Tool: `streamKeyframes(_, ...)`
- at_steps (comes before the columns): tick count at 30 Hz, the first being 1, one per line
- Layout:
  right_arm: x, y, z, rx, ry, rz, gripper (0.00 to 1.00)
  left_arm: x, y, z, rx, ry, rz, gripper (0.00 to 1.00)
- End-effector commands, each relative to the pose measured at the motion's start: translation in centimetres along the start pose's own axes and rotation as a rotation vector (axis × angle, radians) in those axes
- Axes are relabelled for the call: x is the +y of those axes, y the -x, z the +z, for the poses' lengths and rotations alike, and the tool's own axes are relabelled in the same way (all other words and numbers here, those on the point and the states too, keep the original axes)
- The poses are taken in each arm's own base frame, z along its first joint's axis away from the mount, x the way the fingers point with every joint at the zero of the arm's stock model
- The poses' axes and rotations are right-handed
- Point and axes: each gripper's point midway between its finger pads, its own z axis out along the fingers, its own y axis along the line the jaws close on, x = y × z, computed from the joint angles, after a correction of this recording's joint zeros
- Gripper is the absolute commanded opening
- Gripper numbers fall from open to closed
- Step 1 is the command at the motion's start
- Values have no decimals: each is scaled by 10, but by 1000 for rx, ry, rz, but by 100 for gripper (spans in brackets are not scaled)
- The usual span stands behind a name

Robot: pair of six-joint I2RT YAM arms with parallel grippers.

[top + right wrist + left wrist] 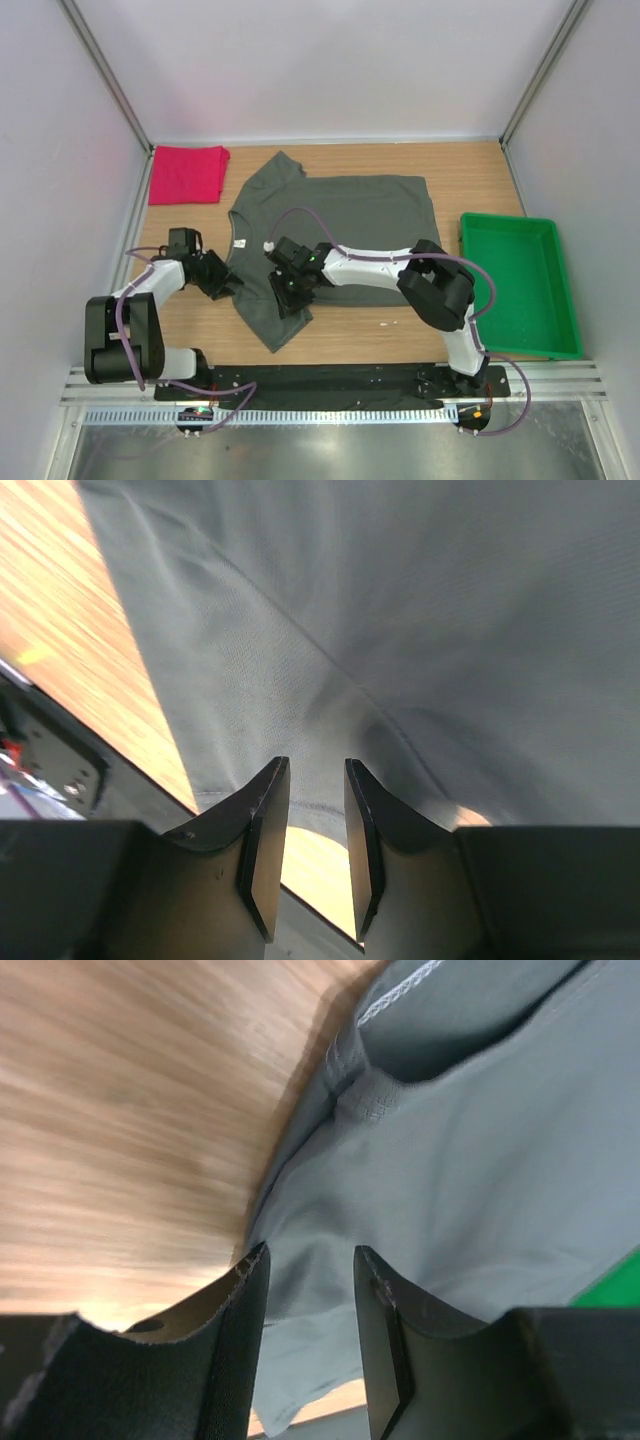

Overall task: Fold and stack the t-shirts
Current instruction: Flatten the tshirt out

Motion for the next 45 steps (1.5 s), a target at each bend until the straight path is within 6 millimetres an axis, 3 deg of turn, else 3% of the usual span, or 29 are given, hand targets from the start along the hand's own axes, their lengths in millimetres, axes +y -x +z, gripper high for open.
streamKeyframes(1, 15, -16, 12, 28, 30, -35, 35, 15, 10, 11, -33, 35, 21, 42)
streamKeyframes(3, 21, -24, 15, 53, 27, -55, 35, 21, 12, 16, -10, 51, -14, 42)
streamKeyframes(6, 26, -18, 7, 35, 29, -55, 35, 20, 23, 10, -11, 65, -34, 43)
streamKeyframes(7, 29, -13, -4, 8, 33, -63, 36, 20, 24, 5, -10, 73, -41, 45)
streamKeyframes(10, 16, 0, -26, -40, -12, -41, 41, 10, 32, -18, -76, 53, -45, 47)
streamKeyframes(11, 11, 6, -42, -72, -19, -20, 44, 5, 32, -24, -92, 38, -71, 49)
streamKeyframes(12, -7, 13, -59, -107, -61, 27, 47, -1, 32, -36, -122, 5, -79, 52)
streamKeyframes(13, -25, 14, -59, -102, -97, 58, 49, -4, 31, -41, -134, -6, -91, 53)
streamKeyframes(14, -34, 20, -74, -136, -105, 91, 50, -9, 29, -47, -147, -27, -118, 54)
streamKeyframes(15, -63, 32, -87, -175, -159, 155, 53, -11, 28, -51, -159, -41, -125, 55)
streamKeyframes(16, -80, 31, -93, -184, -191, 188, 58, -15, 29, -57, -170, -57, -122, 56)
streamKeyframes(18, -108, 42, -111, -235, -234, 219, 63, -18, 26, -56, -146, -53, -110, 57)
streamKeyframes(19, -139, 55, -123, -283, -318, 258, 66, -21, 29, -56, -151, -59, -106, 58)
streamKeyframes(21, -168, 65, -133, -288, -386, 264, 68, -35, 40, -56, -179, -95, -63, 59)
streamKeyframes(23, -203, 90, -151, -345, -487, 295, 71, -57, 53, -57, -196, -114, 4, 61)
streamKeyframes(25, -230, 109, -155, -350, -545, 317, 74, -74, 65, -53, -221, -103, 103, 63)
streamKeyframes(29, -295, 139, -160, -366, -602, 417, 77, -127, 86, -27, -187, -98, 232, 65)
streamKeyframes(32, -329, 156, -154, -358, -652, 429, 79, -144, 97, -5, -180, -83, 298, 65)
streamKeyframes(33, -343, 156, -156, -347, -678, 441, 79, -152, 108, 11, -176, -78, 307, 65)
streamKeyframes(34, -351, 167, -161, -368, -691, 443, 79, -156, 111, 19, -171, -77, 320, 66)
streamKeyframes(36, -375, 166, -153, -348, -732, 450, 79, -159, 120, 37, -162, -61, 337, 65)
streamKeyframes(37, -381, 171, -155, -359, -736, 451, 79, -158, 126, 55, -146, -41, 335, 65)
streamKeyframes(40, -403, 173, -146, -363, -742, 470, 78, -153, 136, 85, -123, 1, 328, 64)
streamKeyframes(45, -435, 169, -126, -343, -761, 511, 79, -156, 149, 118, -88, 32, 336, 63)
